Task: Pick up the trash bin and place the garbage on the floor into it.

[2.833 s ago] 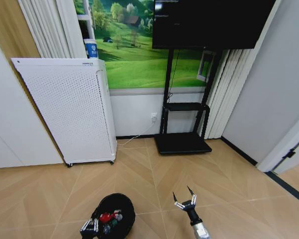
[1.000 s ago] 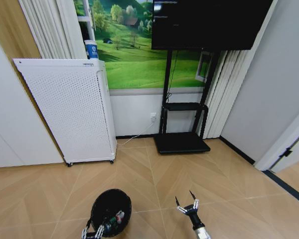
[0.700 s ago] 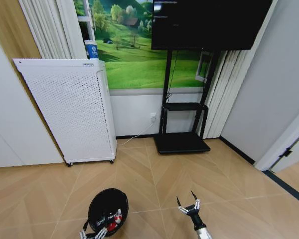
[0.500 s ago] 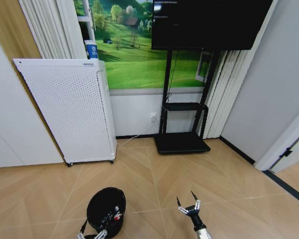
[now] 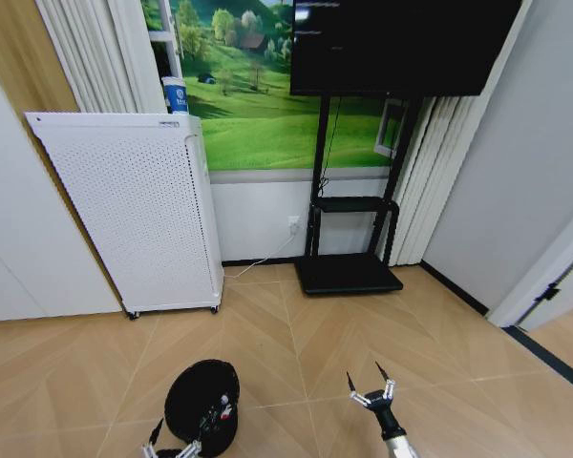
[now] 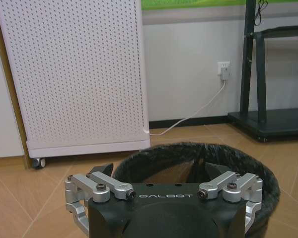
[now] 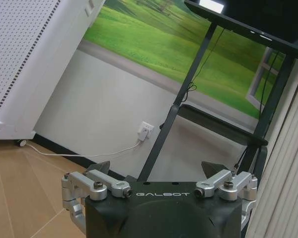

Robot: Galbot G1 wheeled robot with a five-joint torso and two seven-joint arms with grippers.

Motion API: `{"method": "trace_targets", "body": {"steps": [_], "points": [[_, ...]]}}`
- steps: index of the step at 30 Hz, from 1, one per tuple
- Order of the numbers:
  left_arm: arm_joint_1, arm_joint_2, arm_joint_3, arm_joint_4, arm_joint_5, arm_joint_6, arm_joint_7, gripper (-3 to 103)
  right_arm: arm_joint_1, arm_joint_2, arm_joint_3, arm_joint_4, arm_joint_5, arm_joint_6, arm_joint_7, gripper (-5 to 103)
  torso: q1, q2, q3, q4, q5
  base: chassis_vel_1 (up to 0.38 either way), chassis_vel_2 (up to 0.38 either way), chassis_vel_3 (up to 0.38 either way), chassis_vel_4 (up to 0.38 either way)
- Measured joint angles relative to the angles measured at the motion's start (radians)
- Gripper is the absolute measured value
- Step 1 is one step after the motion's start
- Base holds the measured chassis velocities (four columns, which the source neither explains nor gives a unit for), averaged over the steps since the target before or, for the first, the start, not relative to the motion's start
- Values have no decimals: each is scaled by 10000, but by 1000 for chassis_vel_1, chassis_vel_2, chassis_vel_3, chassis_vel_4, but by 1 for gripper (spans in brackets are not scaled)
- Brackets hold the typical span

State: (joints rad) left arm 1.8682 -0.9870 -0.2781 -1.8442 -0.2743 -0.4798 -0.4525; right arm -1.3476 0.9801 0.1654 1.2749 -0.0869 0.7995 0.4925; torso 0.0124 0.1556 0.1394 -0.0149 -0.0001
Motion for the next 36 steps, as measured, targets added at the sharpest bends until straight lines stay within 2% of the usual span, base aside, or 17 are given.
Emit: {"method": "trace_targets", "body": {"steps": [6,12,21,25,36], "points": [[156,505,-432,-691,-482,215,-117,100,188,-473,-154,430,758,0,-142,100,0,0,0,-1,3,0,0,0,0],[439,567,-891,-923,-448,380,16,100,339,-550,-287,496,867,0,-141,100,0,0,0,1,3,0,0,0,0],[978,280,-1329,-1099,-473,459,159,100,74,-640,-200,724,868,-2,-140,100,48,177,129,0,3,0,0,0,0],[1176,53,-1367,-1216,-314,395,202,100,-294,-754,172,970,866,-2,-160,100,110,433,320,-3,1,0,0,0,0],[1490,-202,-1443,-1410,40,193,298,100,-981,-817,894,1498,724,-2,-185,100,202,714,512,-3,2,0,0,0,0]]}}
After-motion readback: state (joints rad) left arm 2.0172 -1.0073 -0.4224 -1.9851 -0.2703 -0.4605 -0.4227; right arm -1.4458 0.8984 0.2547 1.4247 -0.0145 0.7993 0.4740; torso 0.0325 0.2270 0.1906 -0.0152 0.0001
